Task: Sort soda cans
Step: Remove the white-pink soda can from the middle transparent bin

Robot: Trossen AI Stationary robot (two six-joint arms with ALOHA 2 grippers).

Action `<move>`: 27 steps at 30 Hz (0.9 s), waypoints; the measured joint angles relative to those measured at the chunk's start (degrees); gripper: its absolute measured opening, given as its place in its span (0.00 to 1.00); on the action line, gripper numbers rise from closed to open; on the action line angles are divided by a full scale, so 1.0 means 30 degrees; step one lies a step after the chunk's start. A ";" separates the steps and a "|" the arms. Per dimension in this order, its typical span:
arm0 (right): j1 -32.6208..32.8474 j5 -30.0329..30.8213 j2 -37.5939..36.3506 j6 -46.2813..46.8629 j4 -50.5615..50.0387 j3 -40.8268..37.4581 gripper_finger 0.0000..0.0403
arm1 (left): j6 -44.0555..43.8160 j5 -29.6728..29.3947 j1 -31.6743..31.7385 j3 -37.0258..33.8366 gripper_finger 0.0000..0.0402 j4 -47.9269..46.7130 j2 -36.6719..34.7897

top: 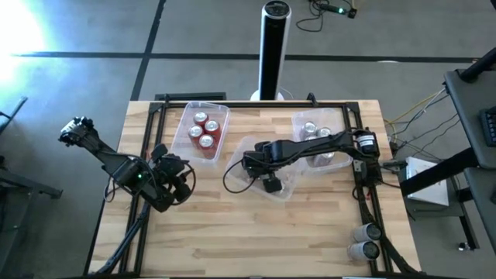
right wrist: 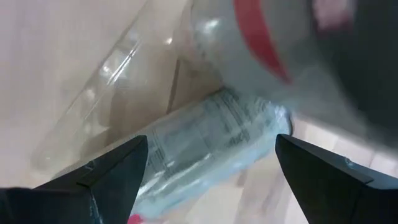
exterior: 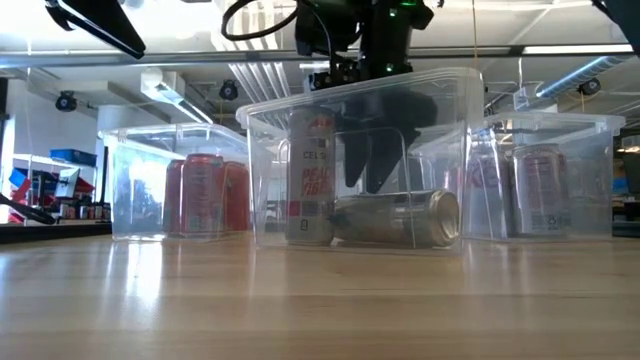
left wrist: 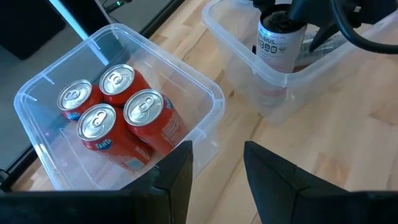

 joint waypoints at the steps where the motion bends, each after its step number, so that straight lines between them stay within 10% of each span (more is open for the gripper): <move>1: 0.0064 0.0089 -0.0122 -0.0299 0.0076 0.0056 0.87 | 0.0000 0.0007 0.0000 0.0000 0.32 0.0006 0.0000; 12: 0.0567 0.0110 -0.2161 -0.4777 0.1590 0.0421 0.88 | 0.0568 -0.0011 0.0000 0.0004 0.32 0.0288 0.0000; 27: 0.0109 -0.2161 -0.2593 -0.3193 0.4497 0.0437 0.88 | 0.0505 -0.0092 0.0000 -0.0029 0.32 0.0900 0.0015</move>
